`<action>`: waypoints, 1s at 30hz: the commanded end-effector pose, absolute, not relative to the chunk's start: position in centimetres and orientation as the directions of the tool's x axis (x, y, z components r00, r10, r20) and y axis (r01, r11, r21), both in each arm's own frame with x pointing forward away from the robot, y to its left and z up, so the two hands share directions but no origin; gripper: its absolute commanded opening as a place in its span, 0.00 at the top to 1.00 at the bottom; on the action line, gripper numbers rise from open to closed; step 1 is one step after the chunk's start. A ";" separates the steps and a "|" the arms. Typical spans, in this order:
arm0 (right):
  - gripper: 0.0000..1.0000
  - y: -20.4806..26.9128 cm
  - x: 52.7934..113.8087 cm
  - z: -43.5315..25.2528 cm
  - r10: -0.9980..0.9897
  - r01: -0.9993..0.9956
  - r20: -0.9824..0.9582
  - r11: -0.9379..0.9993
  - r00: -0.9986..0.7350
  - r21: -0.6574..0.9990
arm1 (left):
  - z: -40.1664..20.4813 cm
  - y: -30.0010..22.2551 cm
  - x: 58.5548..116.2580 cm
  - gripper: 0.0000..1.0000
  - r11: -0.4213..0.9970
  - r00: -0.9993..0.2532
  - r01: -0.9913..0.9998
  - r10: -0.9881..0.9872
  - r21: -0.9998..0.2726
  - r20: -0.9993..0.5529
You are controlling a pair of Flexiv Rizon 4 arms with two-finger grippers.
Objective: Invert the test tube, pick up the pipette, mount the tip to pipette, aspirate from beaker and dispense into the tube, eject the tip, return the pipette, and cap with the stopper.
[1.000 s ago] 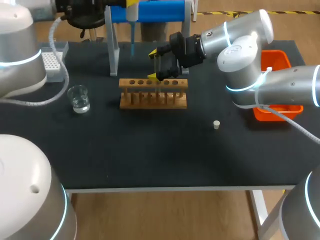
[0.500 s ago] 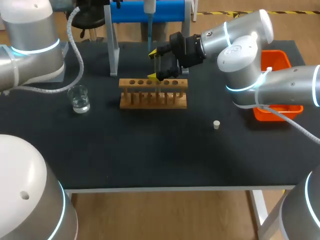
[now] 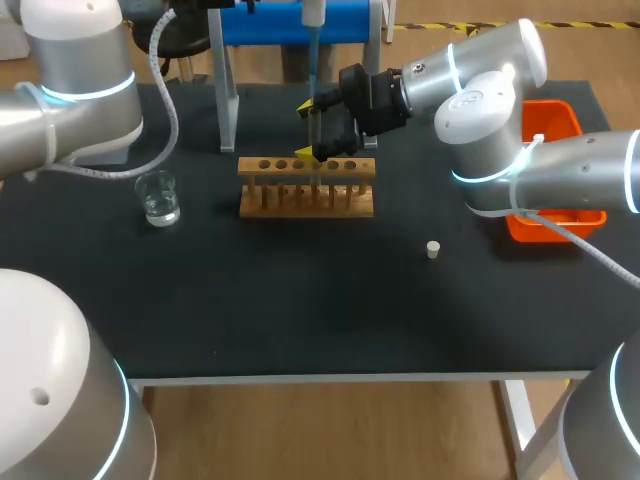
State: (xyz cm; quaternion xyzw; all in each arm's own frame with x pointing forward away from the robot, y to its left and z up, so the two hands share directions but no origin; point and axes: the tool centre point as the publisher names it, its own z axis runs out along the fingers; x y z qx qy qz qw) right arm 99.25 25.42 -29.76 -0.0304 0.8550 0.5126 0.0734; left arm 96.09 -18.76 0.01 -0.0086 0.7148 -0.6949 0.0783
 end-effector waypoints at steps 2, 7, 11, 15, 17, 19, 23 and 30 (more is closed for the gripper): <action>0.00 25.4 99.3 -29.7 0.023 -0.127 -0.156 0.474 -0.987 0.871 | -0.3 -19.0 96.6 1.00 0.032 -0.989 0.089 -0.112 -0.995 -0.093; 0.00 25.4 99.3 -29.7 0.023 -0.127 -0.156 0.474 -0.987 0.871 | -0.6 -18.9 96.7 1.00 0.031 -0.990 0.079 -0.117 -0.996 -0.082; 0.00 25.4 99.3 -29.7 0.023 -0.127 -0.156 0.474 -0.987 0.871 | -0.9 -18.9 96.7 1.00 0.032 -0.990 0.072 -0.118 -0.997 -0.075; 0.00 25.4 99.3 -29.7 0.023 -0.127 -0.156 0.474 -0.987 0.871 | -1.3 -18.9 96.8 1.00 0.034 -0.990 0.062 -0.122 -0.997 -0.066; 0.00 25.4 99.3 -29.7 0.023 -0.127 -0.156 0.474 -0.987 0.871 | -1.4 -18.9 96.8 1.00 0.035 -0.990 0.061 -0.123 -0.998 -0.065; 0.00 25.4 99.3 -29.7 0.023 -0.127 -0.156 0.474 -0.987 0.871 | -1.6 -18.9 96.9 1.00 0.036 -0.990 0.059 -0.125 -0.998 -0.063; 0.00 25.4 99.3 -29.7 0.023 -0.127 -0.156 0.474 -0.987 0.871 | -1.7 -18.9 96.9 1.00 0.019 -0.992 0.055 -0.117 -0.998 -0.057; 0.00 25.4 99.3 -29.7 0.023 -0.127 -0.156 0.474 -0.987 0.871 | -2.3 -18.7 97.1 1.00 0.019 -0.992 0.053 -0.116 -0.998 -0.054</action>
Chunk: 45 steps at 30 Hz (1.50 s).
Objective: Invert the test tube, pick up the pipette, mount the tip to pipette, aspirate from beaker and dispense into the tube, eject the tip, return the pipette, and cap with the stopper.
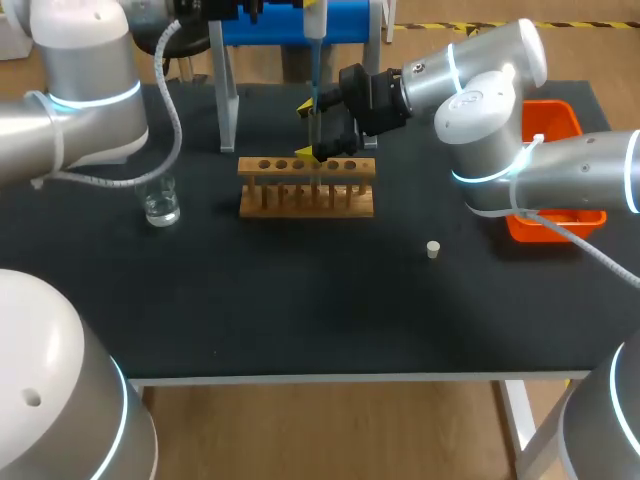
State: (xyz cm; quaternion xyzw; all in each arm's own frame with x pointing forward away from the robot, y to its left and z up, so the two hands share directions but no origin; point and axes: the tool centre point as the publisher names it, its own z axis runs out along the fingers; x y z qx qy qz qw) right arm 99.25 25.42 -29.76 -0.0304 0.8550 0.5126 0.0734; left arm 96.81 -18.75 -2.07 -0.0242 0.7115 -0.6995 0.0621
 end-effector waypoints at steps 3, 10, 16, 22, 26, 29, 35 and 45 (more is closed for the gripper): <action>0.00 25.4 99.3 -29.7 0.023 -0.127 -0.156 0.474 -0.987 0.871 | -2.5 -18.6 97.2 1.00 0.024 -0.992 0.051 -0.117 -0.998 -0.053; 0.00 25.4 99.3 -29.7 0.023 -0.127 -0.156 0.474 -0.987 0.871 | -2.9 -18.5 97.3 1.00 0.049 -0.991 0.066 -0.113 -0.997 -0.071; 0.00 25.4 99.3 -29.7 0.023 -0.127 -0.156 0.474 -0.987 0.871 | -3.0 -18.5 97.5 1.00 0.062 -0.989 0.083 -0.114 -0.995 -0.089; 0.00 25.4 99.3 -29.7 0.023 -0.127 -0.156 0.474 -0.987 0.871 | -3.0 -18.5 97.8 1.00 0.049 -0.988 0.092 -0.118 -0.995 -0.097; 0.00 25.4 99.3 -29.7 0.023 -0.127 -0.156 0.474 -0.987 0.871 | -3.0 -18.7 97.9 1.00 0.045 -0.989 0.092 -0.114 -0.995 -0.097; 0.00 25.4 99.3 -29.7 0.023 -0.127 -0.156 0.474 -0.987 0.871 | -2.9 -18.8 97.9 1.00 0.042 -0.989 0.092 -0.112 -0.995 -0.097; 0.00 25.4 99.3 -29.7 0.023 -0.127 -0.156 0.474 -0.987 0.871 | -2.8 -19.3 97.9 1.00 0.035 -0.990 0.092 -0.101 -0.995 -0.095; 0.00 25.4 99.3 -29.7 0.023 -0.127 -0.156 0.474 -0.987 0.871 | -3.2 -19.6 97.3 1.00 0.033 -0.993 0.079 -0.085 -0.996 -0.081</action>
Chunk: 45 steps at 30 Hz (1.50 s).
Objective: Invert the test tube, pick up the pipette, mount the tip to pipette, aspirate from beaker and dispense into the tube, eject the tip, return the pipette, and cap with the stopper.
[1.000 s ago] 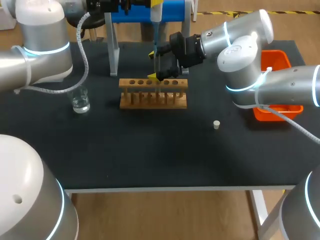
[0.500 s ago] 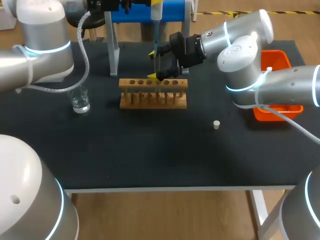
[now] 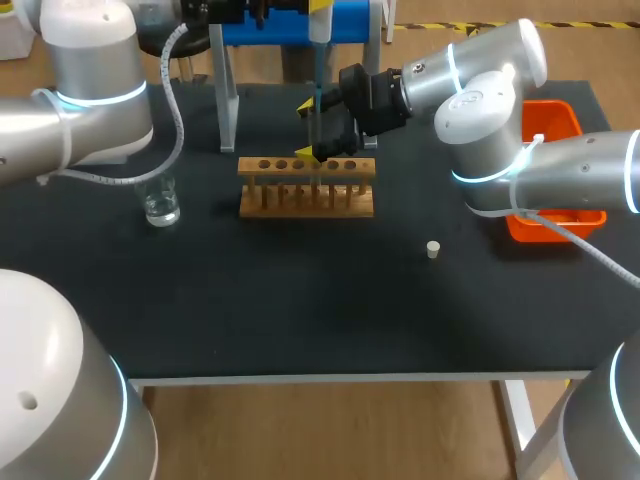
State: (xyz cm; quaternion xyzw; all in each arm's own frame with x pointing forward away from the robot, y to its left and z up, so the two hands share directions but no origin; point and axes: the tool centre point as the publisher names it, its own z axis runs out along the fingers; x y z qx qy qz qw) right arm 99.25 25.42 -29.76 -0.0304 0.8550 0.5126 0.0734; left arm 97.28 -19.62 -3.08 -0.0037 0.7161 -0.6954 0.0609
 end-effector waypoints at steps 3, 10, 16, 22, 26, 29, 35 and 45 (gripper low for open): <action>0.00 25.4 99.3 -29.7 0.023 -0.127 -0.156 0.474 -0.987 0.871 | -3.3 -19.6 97.1 1.00 0.034 -0.993 0.076 -0.083 -0.996 -0.079; 0.00 25.4 99.3 -29.7 0.023 -0.127 -0.156 0.474 -0.987 0.871 | -3.5 -19.2 96.8 1.00 0.041 -0.993 0.068 -0.091 -0.997 -0.071; 0.00 25.4 99.3 -29.7 0.023 -0.127 -0.156 0.474 -0.987 0.871 | -3.8 -18.7 96.4 1.00 0.051 -0.992 0.062 -0.104 -0.997 -0.067; 0.00 25.4 99.3 -29.7 0.023 -0.127 -0.156 0.474 -0.987 0.871 | -3.9 -18.4 96.5 1.00 0.055 -0.990 0.065 -0.122 -0.996 -0.071; 0.00 25.4 99.3 -29.7 0.023 -0.127 -0.156 0.474 -0.987 0.871 | -4.0 -18.4 96.6 1.00 0.051 -0.990 0.067 -0.124 -0.996 -0.073; 0.00 25.4 99.3 -29.7 0.023 -0.127 -0.156 0.474 -0.987 0.871 | -4.0 -18.6 96.7 1.00 0.048 -0.990 0.069 -0.123 -0.996 -0.074; 0.00 25.4 99.3 -29.7 0.023 -0.127 -0.156 0.474 -0.987 0.871 | -4.2 -18.8 97.0 1.00 0.042 -0.990 0.069 -0.121 -0.997 -0.074; 0.00 25.4 99.3 -29.7 0.023 -0.127 -0.156 0.474 -0.987 0.871 | -4.6 -19.0 97.3 1.00 0.033 -0.990 0.066 -0.119 -0.997 -0.069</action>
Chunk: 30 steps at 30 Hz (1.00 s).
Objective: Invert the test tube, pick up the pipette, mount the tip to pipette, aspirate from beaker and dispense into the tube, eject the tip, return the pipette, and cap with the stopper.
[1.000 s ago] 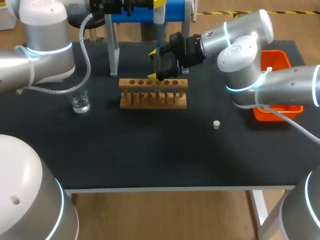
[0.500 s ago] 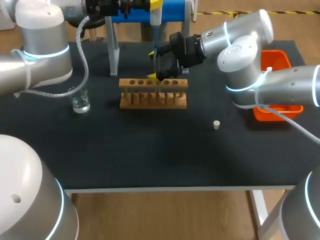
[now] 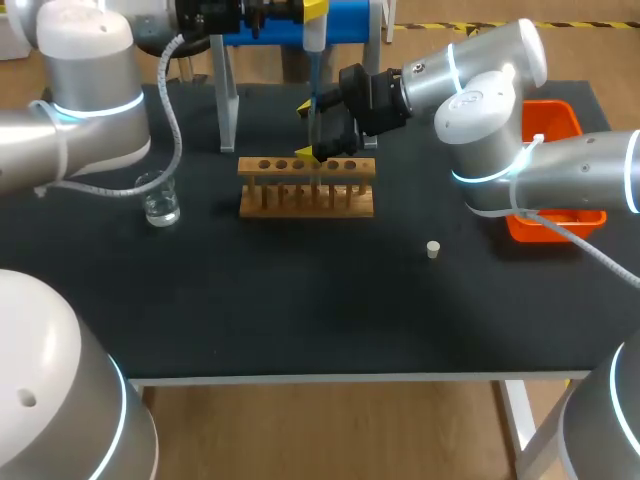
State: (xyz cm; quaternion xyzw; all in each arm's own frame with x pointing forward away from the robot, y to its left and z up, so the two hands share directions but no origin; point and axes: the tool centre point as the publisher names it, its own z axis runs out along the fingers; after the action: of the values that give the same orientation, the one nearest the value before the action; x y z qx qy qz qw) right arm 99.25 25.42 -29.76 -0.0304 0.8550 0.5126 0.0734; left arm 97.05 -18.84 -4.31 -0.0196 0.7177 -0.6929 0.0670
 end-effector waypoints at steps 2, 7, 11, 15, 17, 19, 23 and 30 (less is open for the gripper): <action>0.00 25.4 99.3 -29.7 0.023 -0.127 -0.156 0.474 -0.987 0.871 | -4.7 -19.0 97.3 1.00 0.032 -0.991 0.065 -0.119 -0.997 -0.068; 0.00 25.4 99.3 -29.7 0.023 -0.127 -0.156 0.474 -0.987 0.871 | -4.9 -19.0 97.4 1.00 0.028 -0.991 0.062 -0.118 -0.998 -0.065; 0.00 25.4 99.3 -29.7 0.023 -0.127 -0.156 0.474 -0.987 0.871 | -5.0 -18.9 97.4 1.00 0.025 -0.991 0.061 -0.120 -0.998 -0.064; 0.00 25.4 99.3 -29.7 0.023 -0.127 -0.156 0.474 -0.987 0.871 | -5.2 -18.8 97.5 1.00 0.023 -0.990 0.060 -0.123 -0.998 -0.062; 0.00 25.4 99.3 -29.7 0.023 -0.127 -0.156 0.474 -0.987 0.871 | -5.3 -18.7 97.5 1.00 0.022 -0.990 0.059 -0.124 -0.998 -0.061; 0.00 25.4 99.3 -29.7 0.023 -0.127 -0.156 0.474 -0.987 0.871 | -5.4 -18.7 97.6 1.00 0.023 -0.990 0.057 -0.125 -0.998 -0.059; 0.00 25.4 99.3 -29.7 0.023 -0.127 -0.156 0.474 -0.987 0.871 | -5.7 -18.7 97.7 1.00 0.027 -0.990 0.055 -0.128 -0.998 -0.058; 0.00 25.4 99.3 -29.7 0.023 -0.127 -0.156 0.474 -0.987 0.871 | -6.0 -18.8 97.9 1.00 0.030 -0.990 0.050 -0.130 -0.998 -0.054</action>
State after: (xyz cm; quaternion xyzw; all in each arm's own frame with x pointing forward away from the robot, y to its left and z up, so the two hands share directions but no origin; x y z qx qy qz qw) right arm 99.25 25.42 -29.76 -0.0304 0.8550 0.5126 0.0734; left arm 97.64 -18.65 -5.90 -0.0287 0.7149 -0.6957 0.0650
